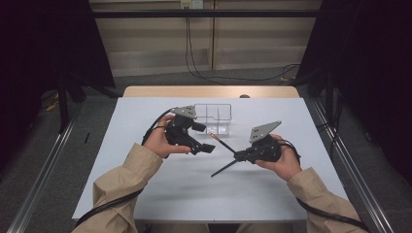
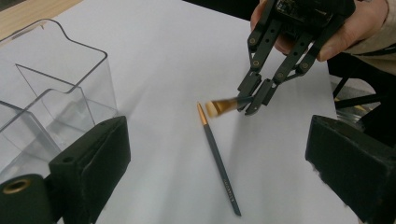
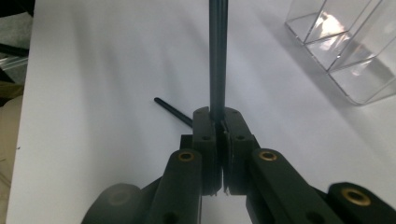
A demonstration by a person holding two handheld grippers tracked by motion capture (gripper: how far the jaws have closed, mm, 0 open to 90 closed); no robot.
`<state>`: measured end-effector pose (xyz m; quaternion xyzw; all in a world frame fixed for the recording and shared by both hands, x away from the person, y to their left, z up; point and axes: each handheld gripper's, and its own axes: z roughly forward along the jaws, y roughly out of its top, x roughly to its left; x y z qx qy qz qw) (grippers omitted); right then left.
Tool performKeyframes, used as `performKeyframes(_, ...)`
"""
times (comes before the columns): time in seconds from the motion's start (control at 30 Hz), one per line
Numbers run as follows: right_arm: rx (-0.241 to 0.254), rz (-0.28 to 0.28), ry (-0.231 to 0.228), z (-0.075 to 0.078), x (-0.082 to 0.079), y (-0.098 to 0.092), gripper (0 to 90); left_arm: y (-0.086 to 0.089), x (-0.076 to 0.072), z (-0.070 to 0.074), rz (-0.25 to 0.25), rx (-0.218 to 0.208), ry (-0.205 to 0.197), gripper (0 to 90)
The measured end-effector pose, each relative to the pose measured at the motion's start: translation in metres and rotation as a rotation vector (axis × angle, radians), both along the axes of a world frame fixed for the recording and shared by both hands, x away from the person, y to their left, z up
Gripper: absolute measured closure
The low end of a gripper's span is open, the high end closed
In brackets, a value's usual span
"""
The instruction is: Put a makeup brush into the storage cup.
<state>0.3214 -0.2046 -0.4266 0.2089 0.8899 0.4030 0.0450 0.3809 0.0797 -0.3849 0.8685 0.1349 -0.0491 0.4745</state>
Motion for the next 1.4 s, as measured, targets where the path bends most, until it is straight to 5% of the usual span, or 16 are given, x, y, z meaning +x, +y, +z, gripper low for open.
performKeyframes(0.57,0.142,-0.057,-0.042,0.007,0.0,0.006,85.8,-0.005,-0.004,-0.008,0.027,-0.098,0.011,8.8)
performKeyframes(1.1,0.171,-0.094,-0.048,0.008,0.003,0.008,85.8,-0.009,-0.005,-0.017,0.053,-0.228,0.035,40.2)
performKeyframes(1.4,0.181,-0.103,-0.054,0.008,0.003,0.01,85.8,-0.013,-0.006,-0.018,0.053,-0.27,0.074,69.6)
